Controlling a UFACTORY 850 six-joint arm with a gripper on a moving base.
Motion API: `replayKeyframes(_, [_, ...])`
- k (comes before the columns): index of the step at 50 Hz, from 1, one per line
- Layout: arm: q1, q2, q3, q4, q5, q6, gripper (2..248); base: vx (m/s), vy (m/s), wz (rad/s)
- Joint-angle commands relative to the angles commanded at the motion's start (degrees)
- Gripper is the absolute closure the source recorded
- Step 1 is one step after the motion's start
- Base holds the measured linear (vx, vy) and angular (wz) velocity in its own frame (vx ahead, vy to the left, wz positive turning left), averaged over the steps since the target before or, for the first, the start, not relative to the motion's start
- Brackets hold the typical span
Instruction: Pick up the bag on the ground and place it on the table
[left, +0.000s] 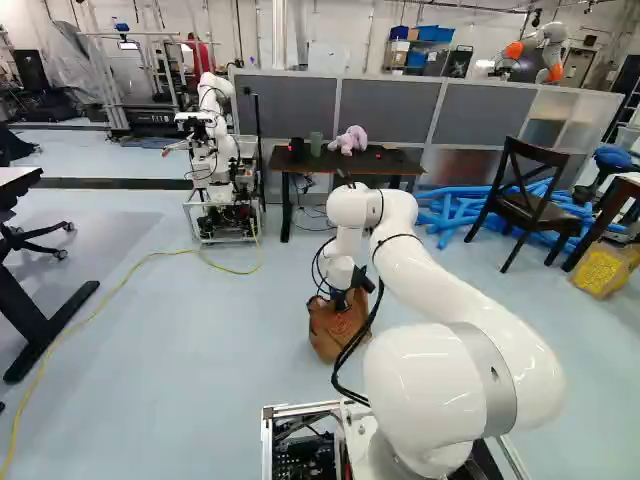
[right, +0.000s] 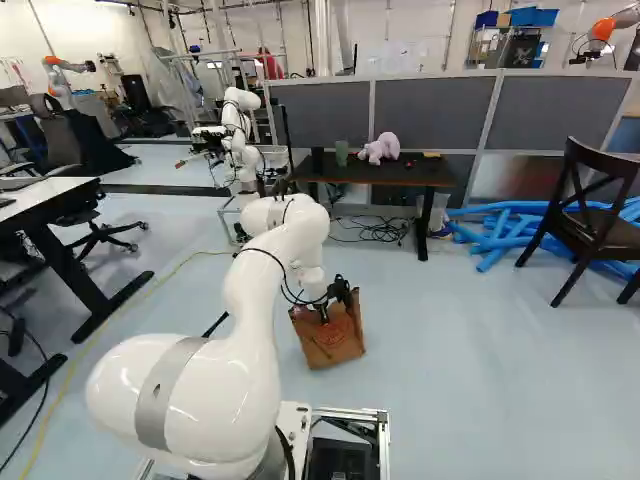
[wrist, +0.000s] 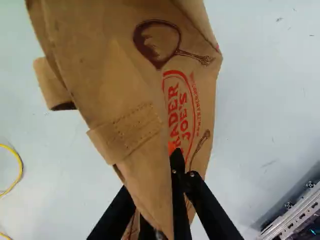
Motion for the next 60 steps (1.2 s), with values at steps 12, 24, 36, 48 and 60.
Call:
replayKeyframes(12, [0.3,3.0,3.5,0.0,0.0,0.0,227,0.0,0.0,0.0])
replayKeyframes(24, [0.9,6.2,7.9,0.0,0.0,0.0,227,0.0,0.0,0.0])
replayKeyframes(36, [1.6,9.5,12.6,-0.1,0.0,0.0,227,0.0,0.0,0.0])
replayKeyframes(48, [2.3,12.8,17.2,-2.0,0.0,0.0,227,0.0,0.0,0.0])
replayKeyframes(60, [2.8,15.9,21.3,-4.7,0.0,0.0,227,0.0,0.0,0.0])
